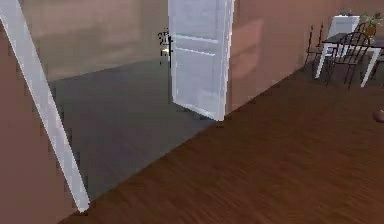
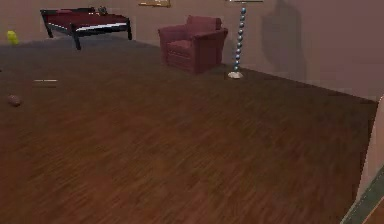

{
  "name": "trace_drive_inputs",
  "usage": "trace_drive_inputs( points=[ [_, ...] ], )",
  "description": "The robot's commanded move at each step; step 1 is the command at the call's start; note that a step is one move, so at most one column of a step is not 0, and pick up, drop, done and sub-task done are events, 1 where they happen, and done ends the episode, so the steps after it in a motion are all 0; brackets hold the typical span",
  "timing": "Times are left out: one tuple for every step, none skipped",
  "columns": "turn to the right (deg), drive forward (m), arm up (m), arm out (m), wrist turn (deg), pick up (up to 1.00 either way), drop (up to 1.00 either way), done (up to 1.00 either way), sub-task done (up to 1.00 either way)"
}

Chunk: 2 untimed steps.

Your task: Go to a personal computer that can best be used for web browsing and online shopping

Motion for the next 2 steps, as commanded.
trace_drive_inputs(
  points=[
    [0.0, 1.0, 0.0, 0.0, 0.0, 0.0, 0.0, 0.0, 0.0],
    [-6.0, 0.0, 0.0, 0.0, 0.0, 0.0, 0.0, 0.0, 0.0]
  ],
)
